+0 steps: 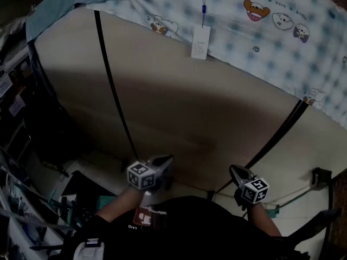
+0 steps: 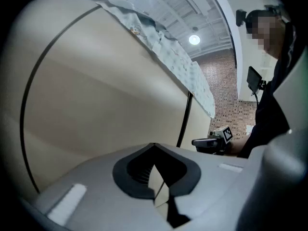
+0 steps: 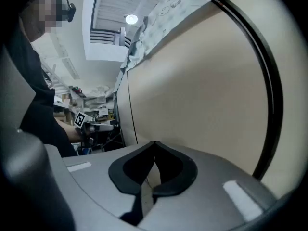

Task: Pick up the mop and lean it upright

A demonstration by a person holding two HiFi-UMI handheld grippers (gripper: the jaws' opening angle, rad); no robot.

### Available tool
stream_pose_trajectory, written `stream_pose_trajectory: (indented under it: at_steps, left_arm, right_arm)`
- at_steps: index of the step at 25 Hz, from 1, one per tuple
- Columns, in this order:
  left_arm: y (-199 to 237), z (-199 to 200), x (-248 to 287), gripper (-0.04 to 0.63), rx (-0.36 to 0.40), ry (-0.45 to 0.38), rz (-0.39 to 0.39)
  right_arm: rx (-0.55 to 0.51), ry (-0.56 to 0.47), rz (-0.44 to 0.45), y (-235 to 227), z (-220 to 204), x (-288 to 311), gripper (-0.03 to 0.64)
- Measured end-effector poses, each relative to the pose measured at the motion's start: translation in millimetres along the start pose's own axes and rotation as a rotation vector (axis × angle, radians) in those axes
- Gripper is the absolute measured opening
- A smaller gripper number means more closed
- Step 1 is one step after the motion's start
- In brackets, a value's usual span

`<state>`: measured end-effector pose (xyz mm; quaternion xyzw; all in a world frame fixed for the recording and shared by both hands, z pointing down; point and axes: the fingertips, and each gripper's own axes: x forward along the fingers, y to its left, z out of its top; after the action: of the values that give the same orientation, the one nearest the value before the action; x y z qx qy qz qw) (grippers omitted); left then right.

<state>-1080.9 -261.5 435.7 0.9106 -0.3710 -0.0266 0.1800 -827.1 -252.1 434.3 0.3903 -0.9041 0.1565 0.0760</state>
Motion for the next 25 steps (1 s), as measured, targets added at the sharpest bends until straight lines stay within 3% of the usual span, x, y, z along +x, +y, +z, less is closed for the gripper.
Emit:
stream_pose_trajectory:
  at_steps: [10,20,25]
  left_arm:
    - [-95.6,-39.6,60.3,-0.008,-0.057,0.006,-0.057]
    - [-104.7,-43.8,100.3,-0.008,-0.065,0.031,-0.192]
    - [-114.8,-49.8,131.2,-0.008,-0.05,0.054,-0.248]
  right_arm:
    - [0.001,0.006,-0.031,-48.8,-2.0,-87.9,0.015]
    - [0.006,0.007,-0.161,-58.7,-14.7,-133.3,0.015]
    - [0.068,-0.021,-0.229,-78.0,-16.2,-158.5,0.015]
